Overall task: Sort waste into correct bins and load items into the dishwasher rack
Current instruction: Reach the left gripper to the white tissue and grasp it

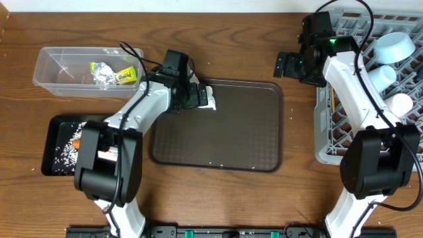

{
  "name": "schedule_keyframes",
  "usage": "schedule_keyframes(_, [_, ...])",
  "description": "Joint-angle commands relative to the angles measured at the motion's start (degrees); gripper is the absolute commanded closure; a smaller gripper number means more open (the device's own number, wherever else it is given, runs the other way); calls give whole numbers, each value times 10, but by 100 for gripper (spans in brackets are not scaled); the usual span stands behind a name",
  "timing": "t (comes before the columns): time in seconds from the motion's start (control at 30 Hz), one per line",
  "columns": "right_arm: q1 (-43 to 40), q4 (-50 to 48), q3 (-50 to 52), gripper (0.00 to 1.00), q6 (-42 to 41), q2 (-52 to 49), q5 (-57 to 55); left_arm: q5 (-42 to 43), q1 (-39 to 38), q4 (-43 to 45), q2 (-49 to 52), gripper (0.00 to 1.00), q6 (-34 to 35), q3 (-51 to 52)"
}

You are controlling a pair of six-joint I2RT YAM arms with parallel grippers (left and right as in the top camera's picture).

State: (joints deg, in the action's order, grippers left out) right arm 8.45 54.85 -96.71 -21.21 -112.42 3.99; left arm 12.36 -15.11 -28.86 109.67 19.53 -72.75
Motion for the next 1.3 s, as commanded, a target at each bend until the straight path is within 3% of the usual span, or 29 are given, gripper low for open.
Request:
schedule_keyframes(0.0, [5, 0, -8, 1, 7, 8, -8, -19, 1, 7, 8, 2, -2, 2])
schedule_keyframes(0.07, [5, 0, -8, 1, 7, 8, -8, -19, 1, 15, 13, 0, -9, 2])
schedule_keyframes(0.23, [5, 0, -8, 1, 7, 8, -8, -19, -2, 36, 19, 13, -10, 3])
schedule_keyframes(0.77, [5, 0, -8, 1, 7, 8, -8, -40, -15, 74, 47, 21, -12, 3])
schedule_keyframes(1.0, [5, 0, -8, 1, 7, 8, -8, -40, -15, 82, 56, 53, -12, 2])
schedule_keyframes(1.17, [5, 0, -8, 1, 7, 8, -8, -41, -15, 84, 49, 86, -13, -1])
schedule_keyframes(1.27, [5, 0, -8, 1, 7, 8, -8, -41, -15, 84, 31, 94, -17, -1])
